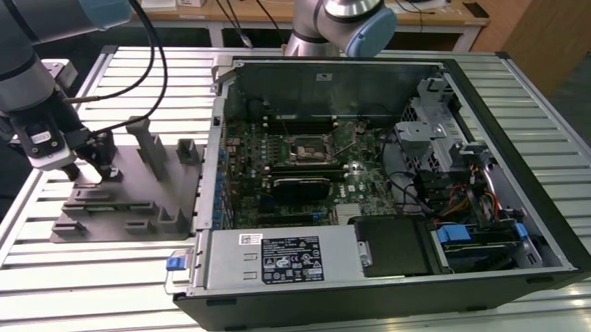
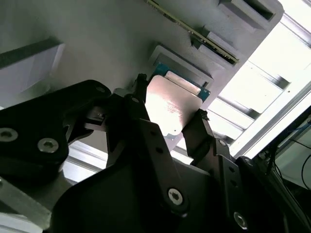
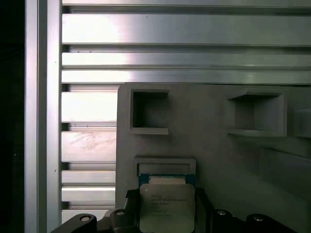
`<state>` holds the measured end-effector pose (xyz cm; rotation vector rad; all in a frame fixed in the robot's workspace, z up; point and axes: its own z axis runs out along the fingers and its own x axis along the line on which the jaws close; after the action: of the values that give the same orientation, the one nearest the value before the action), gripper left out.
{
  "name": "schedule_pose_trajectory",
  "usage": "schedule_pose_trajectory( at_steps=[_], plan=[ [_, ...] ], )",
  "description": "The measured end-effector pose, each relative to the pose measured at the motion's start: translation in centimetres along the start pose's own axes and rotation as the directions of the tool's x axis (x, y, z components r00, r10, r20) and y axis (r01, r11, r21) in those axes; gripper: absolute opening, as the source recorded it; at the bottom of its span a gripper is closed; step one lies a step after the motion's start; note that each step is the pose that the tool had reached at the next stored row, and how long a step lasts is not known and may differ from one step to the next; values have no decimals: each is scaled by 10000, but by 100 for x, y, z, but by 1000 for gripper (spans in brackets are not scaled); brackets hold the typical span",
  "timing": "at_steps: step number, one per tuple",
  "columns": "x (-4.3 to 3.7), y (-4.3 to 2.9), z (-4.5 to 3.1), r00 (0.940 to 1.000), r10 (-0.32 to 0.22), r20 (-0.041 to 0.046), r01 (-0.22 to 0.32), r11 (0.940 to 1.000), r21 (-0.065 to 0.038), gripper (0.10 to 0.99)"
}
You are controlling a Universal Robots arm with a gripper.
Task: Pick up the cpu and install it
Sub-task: 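Pick up the cpu and move it towards the insertion slot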
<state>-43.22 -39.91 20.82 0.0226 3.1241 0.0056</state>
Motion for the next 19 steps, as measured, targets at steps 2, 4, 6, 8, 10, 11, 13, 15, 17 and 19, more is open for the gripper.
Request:
schedule_pose_trajectory(
  at_steps=[2, 4, 6, 8, 10, 11, 13, 15, 17, 19],
  plan=[
    [-1, 0, -37, 10000, 0, 4, 0, 10000, -1, 545],
    [-2, 0, -79, 10000, 0, 10, 0, 10000, 0, 545],
    [-2, 0, -122, 10000, 0, 16, 0, 10000, 0, 545],
    [-3, 1, -165, 10000, 0, 24, 0, 10000, -1, 545],
    [-4, 1, -211, 10000, 0, 31, 0, 10000, 0, 545],
    [-4, 1, -234, 10000, 0, 36, 0, 10000, -1, 545],
    [-5, 1, -285, 10000, 0, 46, 0, 10000, -1, 545],
    [-6, 1, -334, 10000, 0, 57, 0, 10000, -1, 545],
    [-7, 2, -384, 10000, 0, 68, 0, 10000, -1, 545],
    [-8, 2, -435, 10000, 0, 79, 0, 10000, -1, 545]
  ],
)
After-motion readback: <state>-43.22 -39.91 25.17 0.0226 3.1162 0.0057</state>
